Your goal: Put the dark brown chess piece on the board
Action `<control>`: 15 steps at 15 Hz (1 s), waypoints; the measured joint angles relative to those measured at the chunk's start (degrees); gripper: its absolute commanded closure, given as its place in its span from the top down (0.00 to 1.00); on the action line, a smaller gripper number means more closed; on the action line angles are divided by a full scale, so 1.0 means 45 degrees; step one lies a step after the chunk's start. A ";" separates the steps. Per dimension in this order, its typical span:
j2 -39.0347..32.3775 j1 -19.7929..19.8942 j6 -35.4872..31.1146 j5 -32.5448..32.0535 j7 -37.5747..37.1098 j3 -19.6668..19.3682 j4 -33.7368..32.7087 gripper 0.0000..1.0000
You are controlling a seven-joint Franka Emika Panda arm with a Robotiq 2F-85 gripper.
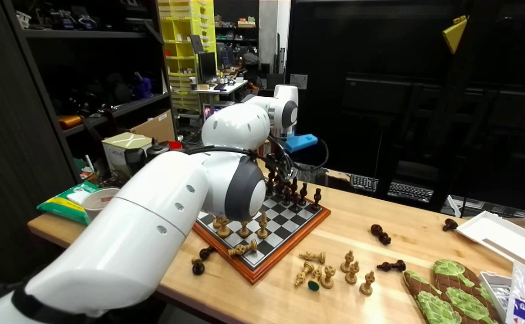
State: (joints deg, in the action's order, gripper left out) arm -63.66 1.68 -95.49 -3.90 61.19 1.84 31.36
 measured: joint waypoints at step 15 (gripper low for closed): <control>-0.0114 -0.0051 0.0001 0.0006 0.0000 0.0032 -0.0160 1.00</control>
State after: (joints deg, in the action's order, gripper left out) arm -64.17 1.45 -95.49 -3.88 61.19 1.98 30.65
